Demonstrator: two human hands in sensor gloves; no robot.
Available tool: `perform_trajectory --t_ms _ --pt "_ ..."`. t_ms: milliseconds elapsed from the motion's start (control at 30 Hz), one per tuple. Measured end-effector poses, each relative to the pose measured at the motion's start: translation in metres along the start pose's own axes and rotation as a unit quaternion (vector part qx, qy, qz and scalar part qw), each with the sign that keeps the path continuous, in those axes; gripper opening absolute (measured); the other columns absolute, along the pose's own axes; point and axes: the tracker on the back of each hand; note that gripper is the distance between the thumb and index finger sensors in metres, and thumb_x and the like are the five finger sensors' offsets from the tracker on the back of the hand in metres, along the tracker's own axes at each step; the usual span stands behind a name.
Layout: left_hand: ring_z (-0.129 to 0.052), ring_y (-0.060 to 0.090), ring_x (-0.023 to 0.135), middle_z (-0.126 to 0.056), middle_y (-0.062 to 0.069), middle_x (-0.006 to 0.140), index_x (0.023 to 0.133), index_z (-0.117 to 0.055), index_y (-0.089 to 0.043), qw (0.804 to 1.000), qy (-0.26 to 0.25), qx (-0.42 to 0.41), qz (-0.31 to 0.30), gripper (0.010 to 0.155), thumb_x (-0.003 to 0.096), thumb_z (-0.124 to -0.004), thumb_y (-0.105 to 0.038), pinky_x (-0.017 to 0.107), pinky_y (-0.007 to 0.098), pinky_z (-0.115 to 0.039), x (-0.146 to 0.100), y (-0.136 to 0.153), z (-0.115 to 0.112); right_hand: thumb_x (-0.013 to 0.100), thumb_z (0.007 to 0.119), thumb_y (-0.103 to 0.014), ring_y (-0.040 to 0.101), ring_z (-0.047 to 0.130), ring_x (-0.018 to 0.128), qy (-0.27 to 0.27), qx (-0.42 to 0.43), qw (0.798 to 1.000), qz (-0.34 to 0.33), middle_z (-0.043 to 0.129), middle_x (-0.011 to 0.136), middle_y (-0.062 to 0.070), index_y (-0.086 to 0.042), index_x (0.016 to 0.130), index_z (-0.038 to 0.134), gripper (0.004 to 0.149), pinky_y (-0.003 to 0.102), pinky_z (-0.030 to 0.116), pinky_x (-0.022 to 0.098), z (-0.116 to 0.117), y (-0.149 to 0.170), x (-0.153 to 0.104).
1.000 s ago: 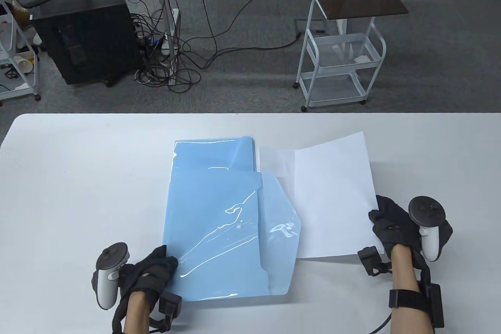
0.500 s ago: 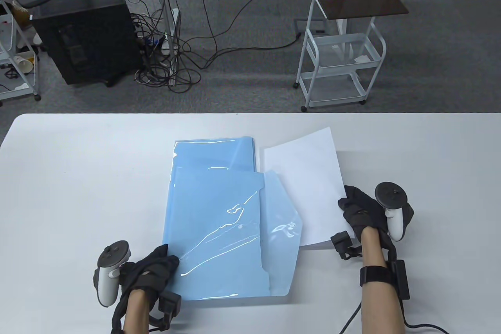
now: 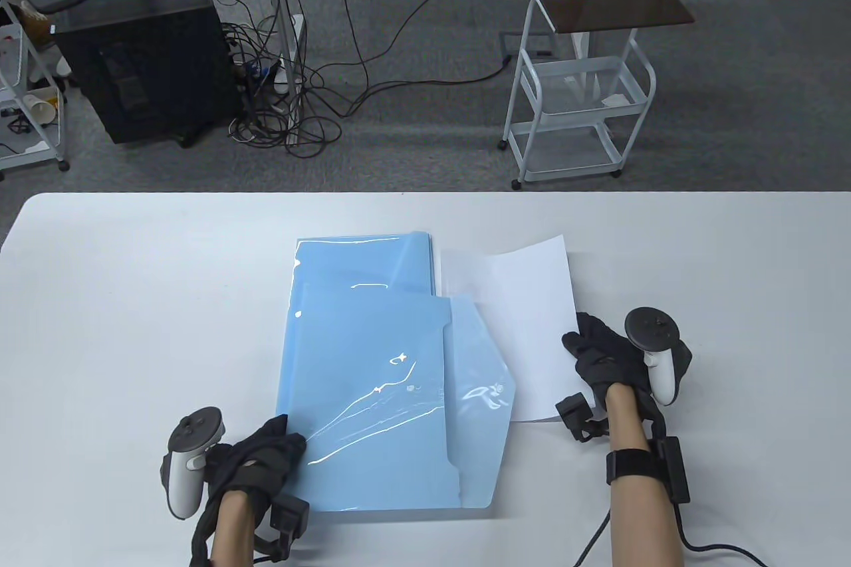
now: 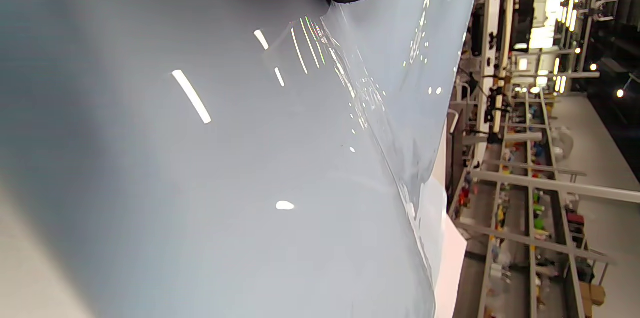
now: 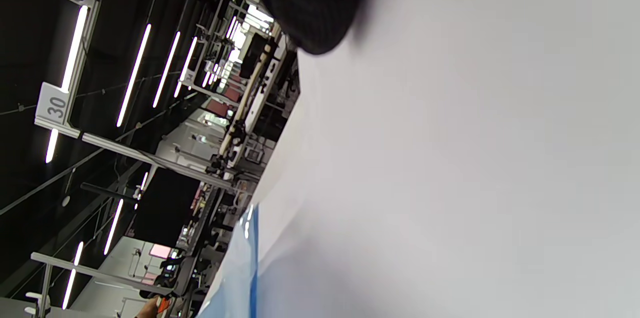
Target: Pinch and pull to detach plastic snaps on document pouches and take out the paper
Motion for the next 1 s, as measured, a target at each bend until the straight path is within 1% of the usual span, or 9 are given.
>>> perform_trajectory --t_ms 133,333,400,467,600,700,800,967,1000 --pt "-0.103 0.026 0.05 -0.089 0.008 0.084 0.102 -0.06 -0.012 1.0 -0.002 0.002 -0.002 0.048 0.0556 -0.066 -0.019 0.038 0.039 -0.089 0.0 0.0 0.0 0.056 0.077 -0.025 0.053 0.093 0.063 0.021 -0.031 0.999 -0.01 0.078 0.099 0.035 0.0 0.11 0.051 0.064 0.059 0.085 0.038 -0.007 -0.005 -0.008" --pt "-0.103 0.026 0.05 -0.089 0.008 0.085 0.103 -0.06 -0.012 1.0 0.001 0.0 -0.01 0.048 0.0557 -0.066 -0.019 0.038 0.039 -0.089 0.0 0.0 -0.002 0.056 0.076 -0.025 0.063 0.072 0.083 0.111 -0.113 0.987 -0.026 0.061 0.109 0.037 -0.002 0.11 0.052 0.063 0.071 0.071 0.05 -0.025 -0.018 -0.033" --pt "-0.103 0.026 0.051 -0.089 0.008 0.085 0.103 -0.06 -0.012 1.0 0.003 0.001 -0.013 0.048 0.0557 -0.066 -0.019 0.039 0.039 -0.089 0.0 -0.001 -0.004 0.057 0.076 -0.025 0.064 0.068 0.085 0.13 -0.131 0.982 -0.042 0.058 0.11 0.038 -0.002 0.11 0.052 0.062 0.072 0.069 0.051 -0.027 -0.024 -0.043" --pt "-0.103 0.026 0.051 -0.089 0.008 0.085 0.103 -0.059 -0.013 1.0 0.006 -0.001 -0.018 0.048 0.0558 -0.066 -0.02 0.039 0.039 -0.089 -0.001 -0.001 -0.006 0.057 0.074 -0.025 0.064 0.068 0.086 0.128 -0.132 0.981 -0.057 0.058 0.11 0.038 -0.002 0.11 0.052 0.062 0.071 0.07 0.052 -0.026 -0.028 -0.052" --pt "-0.103 0.026 0.052 -0.089 0.007 0.085 0.103 -0.059 -0.014 1.0 0.013 -0.002 -0.027 0.048 0.056 -0.066 -0.02 0.039 0.039 -0.089 -0.002 -0.003 -0.01 0.057 0.072 -0.021 0.062 0.073 0.085 0.085 -0.102 0.988 -0.079 0.059 0.109 0.041 0.002 0.109 0.052 0.06 0.068 0.073 0.053 -0.013 -0.033 -0.068" --pt "-0.103 0.026 0.052 -0.089 0.007 0.086 0.103 -0.059 -0.014 0.999 0.018 0.0 -0.034 0.048 0.0561 -0.066 -0.02 0.04 0.039 -0.089 -0.003 -0.004 -0.013 0.057 0.07 -0.018 0.061 0.079 0.081 0.026 -0.053 0.995 -0.081 0.065 0.105 0.042 0.005 0.108 0.052 0.059 0.066 0.076 0.051 0.002 -0.034 -0.077" --pt "-0.103 0.026 0.053 -0.088 0.007 0.086 0.103 -0.059 -0.015 0.999 0.023 0.003 -0.037 0.047 0.0561 -0.066 -0.02 0.04 0.039 -0.089 -0.004 -0.004 -0.015 0.056 0.069 -0.013 0.058 0.087 0.075 -0.042 -0.013 0.997 -0.061 0.073 0.1 0.041 0.008 0.106 0.054 0.056 0.063 0.082 0.047 0.019 -0.029 -0.081" --pt "-0.102 0.027 0.055 -0.087 0.006 0.088 0.103 -0.058 -0.016 0.999 0.029 0.015 -0.032 0.047 0.056 -0.064 -0.02 0.042 0.04 -0.089 -0.002 -0.003 -0.019 0.054 0.07 -0.009 0.048 0.101 0.058 -0.091 0.022 0.995 -0.016 0.09 0.088 0.035 0.005 0.101 0.067 0.049 0.055 0.09 0.036 0.039 -0.013 -0.081" --pt "-0.102 0.027 0.055 -0.087 0.006 0.088 0.103 -0.058 -0.016 0.999 0.029 0.016 -0.031 0.047 0.056 -0.064 -0.019 0.042 0.04 -0.089 -0.001 -0.003 -0.019 0.054 0.07 -0.009 0.047 0.101 0.056 -0.11 0.028 0.994 -0.007 0.091 0.086 0.034 0.005 0.101 0.069 0.048 0.054 0.09 0.034 0.043 -0.01 -0.08"
Point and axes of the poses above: the tracker on the back of each hand, its own y axis roughly to the little-finger side, its own x axis roughly from the wrist to the fingertips, z = x × y
